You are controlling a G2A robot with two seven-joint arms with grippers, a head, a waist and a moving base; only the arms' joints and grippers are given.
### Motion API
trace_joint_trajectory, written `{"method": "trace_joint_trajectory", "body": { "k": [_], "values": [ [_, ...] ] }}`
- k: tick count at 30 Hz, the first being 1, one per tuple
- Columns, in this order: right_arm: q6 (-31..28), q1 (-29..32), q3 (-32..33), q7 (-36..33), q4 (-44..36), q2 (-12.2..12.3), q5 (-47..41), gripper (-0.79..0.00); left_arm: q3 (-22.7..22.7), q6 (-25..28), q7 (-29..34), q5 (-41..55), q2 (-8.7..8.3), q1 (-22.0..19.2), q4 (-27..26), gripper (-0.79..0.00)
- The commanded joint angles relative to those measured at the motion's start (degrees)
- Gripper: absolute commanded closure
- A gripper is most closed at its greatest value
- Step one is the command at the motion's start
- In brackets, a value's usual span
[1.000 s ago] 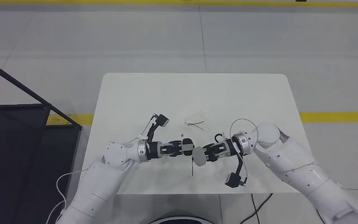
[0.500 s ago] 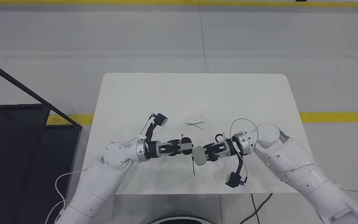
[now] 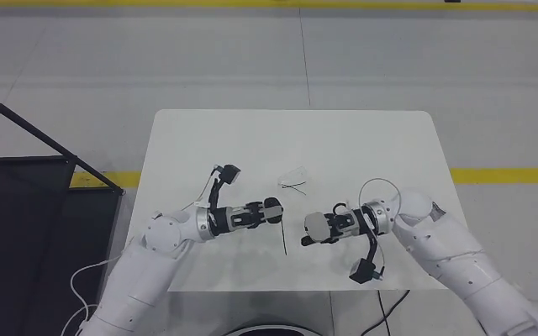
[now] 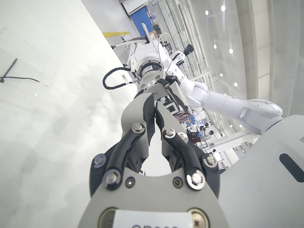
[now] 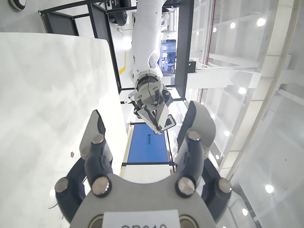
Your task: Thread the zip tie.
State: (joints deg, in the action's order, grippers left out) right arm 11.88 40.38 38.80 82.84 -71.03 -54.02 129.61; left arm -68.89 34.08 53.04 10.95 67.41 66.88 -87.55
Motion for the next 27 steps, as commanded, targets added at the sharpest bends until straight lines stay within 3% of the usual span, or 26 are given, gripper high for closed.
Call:
{"method": "trace_joint_trajectory", "body": {
  "k": [1,3,7,17,21,27],
  "values": [
    [-1.27,0.66,1.05,2.30,1.38,0.09,-4.32,-0.714,-0.41,0.95,-1.21,-1.86,-0.14,0.61,-0.96,0.000],
    [-1.94,1.08,1.85,3.93,2.29,0.08,-7.65,-0.785,-0.63,2.53,-2.30,-3.57,-0.25,1.25,-1.88,0.000],
    [-1.94,1.08,1.85,3.93,2.29,0.08,-7.65,-0.785,-1.22,5.12,-4.21,-5.94,-0.49,2.40,-2.95,0.000],
    [-3.89,1.97,2.31,2.50,0.41,0.14,-8.63,-0.785,-1.20,4.95,-4.28,-6.13,-0.51,2.53,-2.97,0.000],
    [-10.91,3.40,3.76,3.78,-0.18,0.39,-14.71,-0.785,-0.33,3.87,-5.04,-8.14,-0.49,1.99,-3.57,0.000],
    [-27.43,3.72,5.18,3.81,1.44,0.97,-20.79,-0.785,0.26,10.05,-4.30,-5.51,-0.58,-0.27,-0.06,0.000]
  ]
}}
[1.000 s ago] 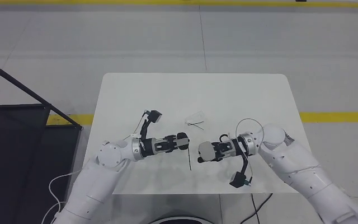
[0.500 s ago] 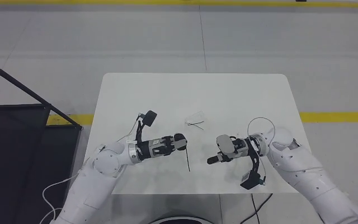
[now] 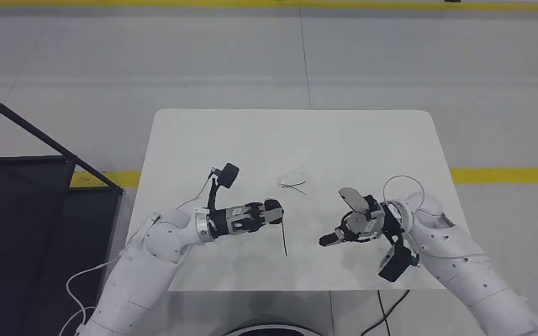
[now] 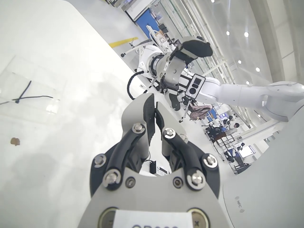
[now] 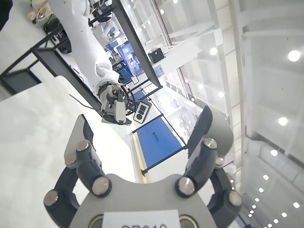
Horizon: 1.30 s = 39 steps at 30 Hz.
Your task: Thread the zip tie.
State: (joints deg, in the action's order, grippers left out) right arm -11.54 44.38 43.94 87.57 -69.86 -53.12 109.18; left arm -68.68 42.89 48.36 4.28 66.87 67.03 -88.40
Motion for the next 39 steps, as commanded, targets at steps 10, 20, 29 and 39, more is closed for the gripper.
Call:
{"method": "trace_joint_trajectory", "body": {
  "k": [10,20,29,39],
  "values": [
    [-10.49,-0.30,-2.08,-5.31,-1.34,0.09,-4.62,-0.785,0.13,4.74,-0.83,3.86,-0.24,-1.84,4.19,0.000],
    [-16.75,-0.71,-4.63,-11.57,-4.62,0.71,-6.60,-0.785,0.08,3.31,-2.98,2.29,-0.25,-1.21,3.35,0.000],
    [-44.69,-3.50,-5.83,-39.52,-7.84,2.62,-26.88,-0.785,0.04,5.38,-4.64,2.00,-0.49,-1.47,3.77,0.000],
    [-46.46,-3.99,-5.67,-42.42,-7.72,2.75,-28.32,-0.785,-0.49,5.73,-5.31,1.92,-0.76,-1.43,4.46,0.000]
  ]
}}
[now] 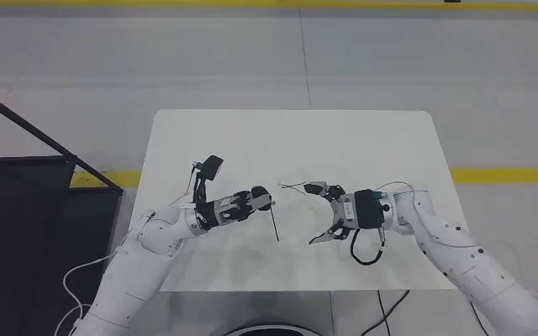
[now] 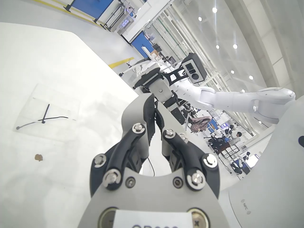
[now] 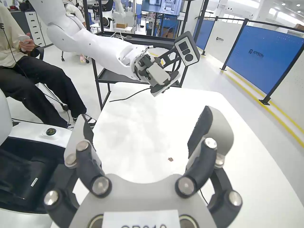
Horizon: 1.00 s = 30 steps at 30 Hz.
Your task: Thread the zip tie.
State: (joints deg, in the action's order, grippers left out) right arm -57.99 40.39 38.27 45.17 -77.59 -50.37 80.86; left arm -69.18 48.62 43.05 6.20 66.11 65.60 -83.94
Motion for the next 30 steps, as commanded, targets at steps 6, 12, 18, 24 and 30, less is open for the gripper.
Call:
{"method": "trace_joint_trajectory", "body": {
  "k": [6,12,18,24,30],
  "values": [
    [-0.01,-1.81,-8.28,-4.51,-0.14,-0.35,-8.74,-0.785,-0.09,-1.01,-1.99,-1.64,0.03,0.62,-1.04,0.000],
    [-0.01,-11.08,-22.43,-26.16,1.66,-0.50,-38.07,-0.785,0.11,0.17,-5.06,-3.92,0.10,0.88,-1.36,0.000],
    [-0.01,-13.10,-24.92,-32.50,1.69,-0.45,-45.19,-0.785,0.52,0.22,-6.73,-7.44,0.13,0.48,-0.72,0.000],
    [0.30,-12.94,-24.85,-32.52,1.56,-0.46,-45.25,-0.785,0.67,0.82,-7.11,-8.76,-0.03,0.30,-0.08,0.000],
    [-0.01,-10.09,-23.35,-34.52,1.42,-0.61,-54.63,-0.745,1.00,1.24,-7.75,-9.50,-0.14,0.26,-0.03,0.000]
  ]
}}
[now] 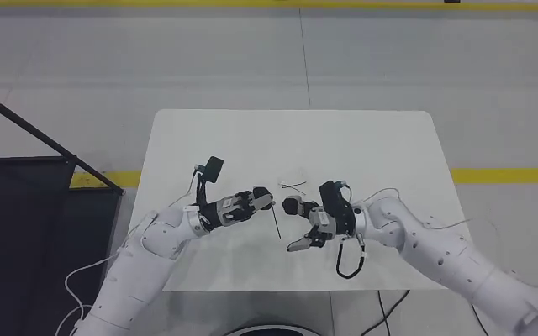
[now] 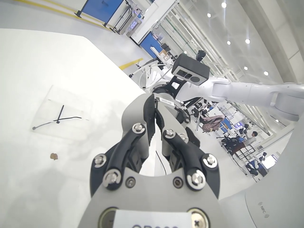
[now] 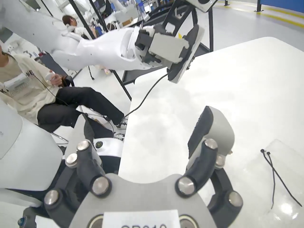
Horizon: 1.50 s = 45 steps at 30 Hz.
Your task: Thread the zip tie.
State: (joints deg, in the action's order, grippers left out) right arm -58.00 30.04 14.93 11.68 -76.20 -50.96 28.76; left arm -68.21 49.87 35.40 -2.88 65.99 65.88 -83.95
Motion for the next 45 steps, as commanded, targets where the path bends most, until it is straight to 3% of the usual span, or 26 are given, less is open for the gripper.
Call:
{"method": "trace_joint_trajectory", "body": {
  "k": [1,3,5,9,13,19,25,26,27,28,38,45],
  "values": [
    [0.00,0.33,-0.23,-2.83,-0.17,-0.04,-4.74,-0.542,0.00,-0.11,-0.40,-1.03,-0.04,-0.03,-0.06,0.000],
    [0.00,0.10,-0.24,-6.15,-0.19,-0.03,-8.81,-0.342,0.11,-0.16,-1.16,-1.87,-0.03,0.09,-0.21,0.000],
    [0.00,-0.04,-0.41,-10.08,-0.31,-0.05,-12.37,-0.219,0.17,-0.20,-1.82,-2.62,-0.03,0.16,-0.30,0.000],
    [2.76,-0.62,-0.50,-18.01,-0.84,-0.38,-19.70,-0.157,0.45,-0.10,-2.87,-3.75,-0.02,0.20,-0.34,0.000],
    [4.35,-0.93,0.07,-23.87,-1.40,-0.70,-24.52,-0.018,0.67,-0.07,-3.90,-4.60,-0.02,0.21,-0.36,0.000],
    [6.08,-0.99,1.17,-30.29,-1.57,-1.34,-28.63,0.000,0.94,0.15,-4.72,-5.09,-0.07,0.18,-0.33,0.000],
    [7.49,-0.09,3.12,-32.29,-1.47,-1.80,-28.57,0.000,1.11,-0.08,-5.43,-5.04,-0.15,0.25,-0.31,0.000],
    [8.08,0.25,3.54,-32.07,-1.71,-1.84,-28.14,0.000,1.13,-0.37,-5.57,-4.81,-0.15,0.27,-0.29,-0.311],
    [8.43,0.62,3.93,-31.94,-2.01,-1.85,-27.66,0.000,1.04,-0.61,-5.85,-4.55,-0.16,0.24,-0.33,-0.736],
    [8.89,0.97,4.39,-31.74,-2.17,-1.84,-27.18,0.000,0.95,-0.73,-6.11,-4.23,-0.18,0.26,-0.38,-0.785],
    [14.84,4.82,9.00,-30.22,-5.38,-1.34,-21.09,0.000,-1.95,0.19,-9.22,-0.90,-0.66,1.91,-0.11,-0.785],
    [20.63,8.23,12.08,-28.47,-8.65,-0.89,-15.64,0.000,-3.08,0.70,-6.90,3.32,-1.20,2.51,0.48,-0.785]
  ]
}}
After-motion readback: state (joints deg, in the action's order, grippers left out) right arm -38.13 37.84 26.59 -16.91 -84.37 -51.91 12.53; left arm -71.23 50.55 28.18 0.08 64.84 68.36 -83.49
